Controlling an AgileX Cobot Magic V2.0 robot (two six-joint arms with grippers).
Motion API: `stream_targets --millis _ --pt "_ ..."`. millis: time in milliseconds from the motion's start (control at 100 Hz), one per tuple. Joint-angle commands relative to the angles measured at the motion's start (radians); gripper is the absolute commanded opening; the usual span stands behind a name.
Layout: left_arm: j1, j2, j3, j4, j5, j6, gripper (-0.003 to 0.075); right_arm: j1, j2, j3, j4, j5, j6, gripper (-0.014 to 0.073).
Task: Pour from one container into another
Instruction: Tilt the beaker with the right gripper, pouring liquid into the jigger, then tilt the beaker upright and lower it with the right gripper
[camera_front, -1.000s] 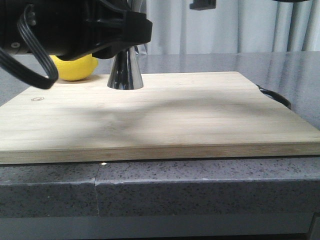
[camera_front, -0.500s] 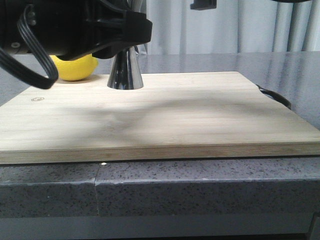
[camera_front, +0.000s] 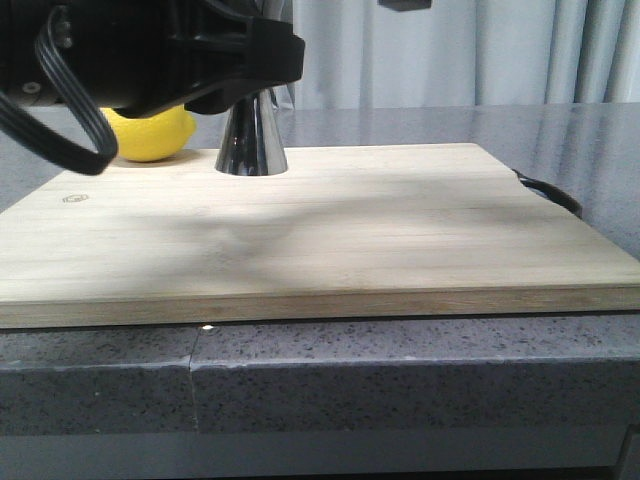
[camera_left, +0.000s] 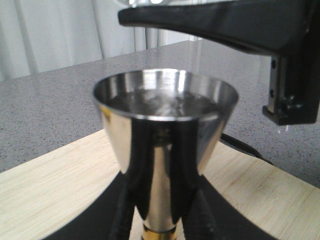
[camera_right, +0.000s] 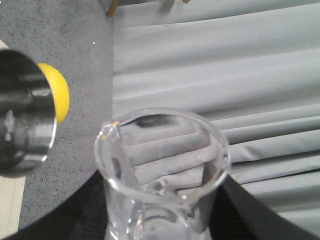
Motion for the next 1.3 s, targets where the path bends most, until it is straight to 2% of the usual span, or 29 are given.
stream_targets --millis 0,90,280,370,670,800,900,1050,1290 --pt "-0.009 -0.027 -0.03 0.003 -0.107 -0.007 0.0166 -0.006 -0.044 -0.036 0.065 -0.06 0.009 0.0239" --pt "-0.009 -0.027 -0.03 0.003 -0.108 -0.007 0.0166 -0.006 -0.048 -0.036 0.078 -0.06 0.058 0.0239" --pt "-0.009 -0.027 -0.03 0.003 -0.108 -0.007 0.0166 -0.006 -0.048 -0.036 0.079 -0.055 0.267 0.0239" --pt "-0.009 -0.027 -0.03 0.003 -0.108 -0.007 0.0166 -0.006 -0.048 -0.036 0.132 -0.055 0.305 0.0239" --pt "-0.009 -0.027 -0.03 0.003 -0.108 -0.007 0.0166 -0.027 -0.045 -0.036 0.548 0.056 0.307 0.0239" --pt "-0.009 -0.027 -0.03 0.003 -0.108 -0.007 0.0166 -0.062 -0.045 -0.021 0.769 0.046 0.307 0.0239" --pt "-0.009 -0.027 -0.03 0.003 -0.108 -0.007 0.0166 -0.079 -0.045 0.012 0.868 0.032 0.307 0.0239" --pt "-0.009 -0.027 -0.03 0.003 -0.108 -0.007 0.0166 -0.086 -0.045 0.095 0.88 -0.001 0.33 0.0239" --pt "-0.009 -0.027 -0.03 0.003 -0.108 -0.007 0.0166 -0.086 -0.017 0.27 0.88 -0.228 0.458 0.0239"
